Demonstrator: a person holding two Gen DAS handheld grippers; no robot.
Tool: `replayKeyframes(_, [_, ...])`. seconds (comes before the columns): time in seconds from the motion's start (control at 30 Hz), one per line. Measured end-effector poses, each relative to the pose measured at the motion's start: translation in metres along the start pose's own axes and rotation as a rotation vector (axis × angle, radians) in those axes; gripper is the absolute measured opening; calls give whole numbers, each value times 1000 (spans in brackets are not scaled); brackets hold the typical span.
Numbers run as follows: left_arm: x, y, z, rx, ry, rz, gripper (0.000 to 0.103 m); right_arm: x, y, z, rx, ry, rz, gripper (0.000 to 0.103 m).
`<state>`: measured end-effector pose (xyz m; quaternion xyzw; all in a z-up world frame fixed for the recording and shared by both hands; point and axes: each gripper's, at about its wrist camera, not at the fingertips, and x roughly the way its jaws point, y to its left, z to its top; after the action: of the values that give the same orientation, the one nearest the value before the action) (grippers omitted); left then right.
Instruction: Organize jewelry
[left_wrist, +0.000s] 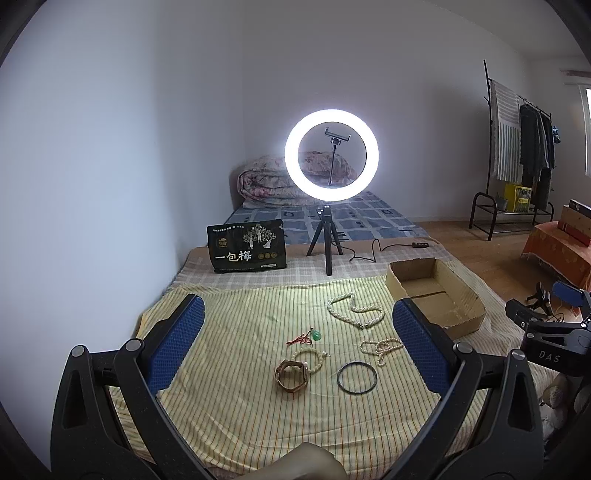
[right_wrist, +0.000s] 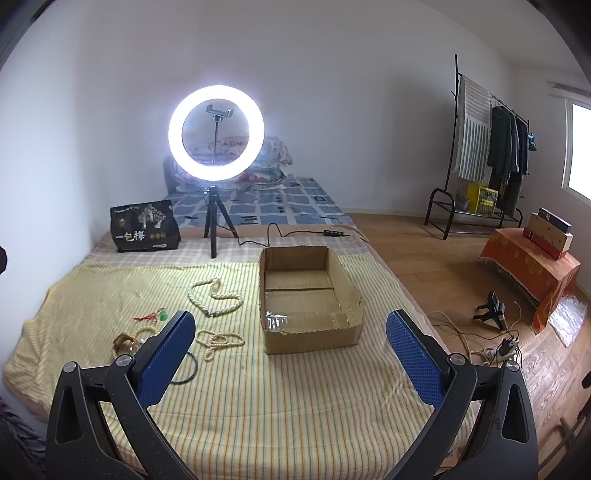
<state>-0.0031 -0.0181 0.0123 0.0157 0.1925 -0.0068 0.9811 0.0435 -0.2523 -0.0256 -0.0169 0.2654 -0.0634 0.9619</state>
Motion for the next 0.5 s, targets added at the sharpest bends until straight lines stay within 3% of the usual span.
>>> replayKeyframes(0.4, [25, 17, -4, -12, 39, 12, 103, 13, 4, -3, -6, 44, 20, 102])
replayKeyframes(0.5, [41, 30, -1, -18, 78, -1, 103, 19, 12, -4, -48, 51, 52, 103])
